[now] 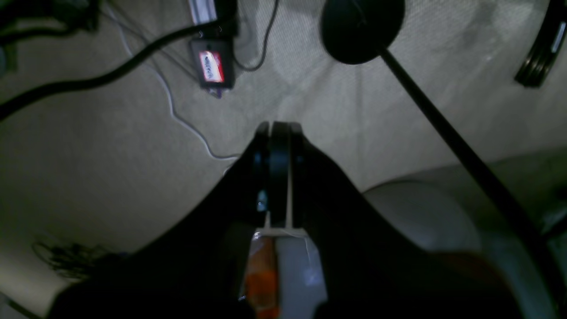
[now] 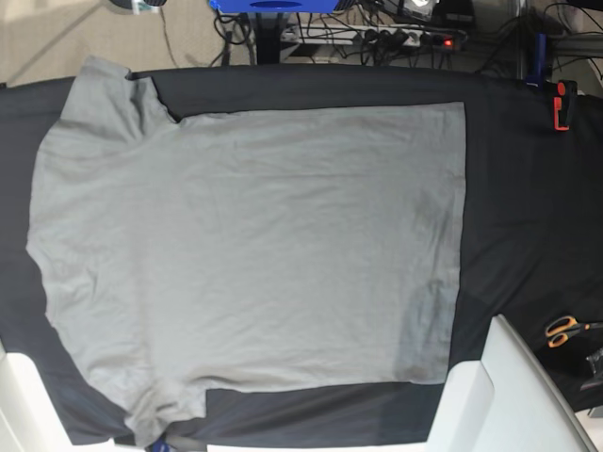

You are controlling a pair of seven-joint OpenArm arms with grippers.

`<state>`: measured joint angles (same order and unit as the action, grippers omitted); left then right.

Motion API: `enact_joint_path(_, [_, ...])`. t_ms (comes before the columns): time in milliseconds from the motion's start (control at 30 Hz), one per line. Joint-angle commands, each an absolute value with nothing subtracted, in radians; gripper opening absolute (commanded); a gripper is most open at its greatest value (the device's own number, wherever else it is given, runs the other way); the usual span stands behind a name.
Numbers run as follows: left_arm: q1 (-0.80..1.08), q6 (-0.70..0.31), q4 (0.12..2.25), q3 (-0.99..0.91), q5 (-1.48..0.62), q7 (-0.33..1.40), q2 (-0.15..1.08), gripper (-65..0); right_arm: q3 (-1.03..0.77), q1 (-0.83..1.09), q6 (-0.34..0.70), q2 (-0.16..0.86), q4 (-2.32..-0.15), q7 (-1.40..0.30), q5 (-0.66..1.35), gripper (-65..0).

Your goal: Fold the T-shirt properly

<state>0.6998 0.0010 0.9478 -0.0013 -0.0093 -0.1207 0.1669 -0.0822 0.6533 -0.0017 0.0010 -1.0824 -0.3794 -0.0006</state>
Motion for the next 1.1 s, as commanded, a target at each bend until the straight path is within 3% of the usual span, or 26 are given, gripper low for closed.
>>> enact_joint_path(0, [0.739,0.005,1.001,-0.01,-0.016,-0.14,0.177,-65.0,-0.105,0.68,-0.008,0.015,-1.136,-0.383,-0.001,-64.8])
enact_joint_path(233, [0.862,0.005,1.342,-0.14,-0.027,-0.14,0.179,-65.0,-0.191,0.771,-0.007,0.013,-1.443,-0.463,0.001,-64.8])
enact_joint_path(333, [0.869,0.005,1.495,-0.183,-0.168,-0.128,0.183,-65.0,-0.236,0.773,-0.007,0.01,-1.543,-0.47,0.001,-64.8])
enact_joint_path(533, [0.878,0.004,1.808,-0.213,-0.39,0.088,0.277,-65.0,-0.292,0.722,0.005,0.008,-1.693,-0.469,0.012,-64.2])
enact_joint_path(600, [0.837,0.004,1.842,-0.213,-0.438,0.151,0.306,-65.0,-0.305,0.696,0.09,0.008,-1.732,-0.469,0.101,-64.2])
enact_joint_path(700, [0.783,0.004,1.827,-0.213,-0.46,0.219,0.337,-65.0,-0.392,0.654,0.298,0.008,-1.755,-0.472,0.315,-63.8])
enact_joint_path(733, [0.768,0.004,1.819,-0.213,-0.46,0.229,0.338,-63.7,-0.423,0.641,0.381,0.012,-1.755,-0.472,0.383,-62.0])
enact_joint_path(800, [0.756,-0.028,1.799,-0.214,-0.46,0.231,0.34,-51.8,-0.483,0.613,0.522,0.015,-1.748,-0.486,0.472,-53.7])
enact_joint_path(833, [0.753,-0.061,1.793,-0.217,-0.456,0.229,0.34,-49.5,-0.504,0.602,0.575,0.015,-1.742,-0.507,0.49,-48.8])
enact_joint_path(933, [0.733,-0.193,1.761,-0.254,-0.455,0.229,0.332,-49.2,-0.582,0.542,0.698,0.015,-1.71,-0.584,0.518,-32.6])
enact_joint_path(1067, [0.713,-0.254,1.707,-0.325,-0.453,0.231,0.295,-49.2,-0.713,0.466,0.698,0.016,-1.598,-0.671,0.604,-19.7])
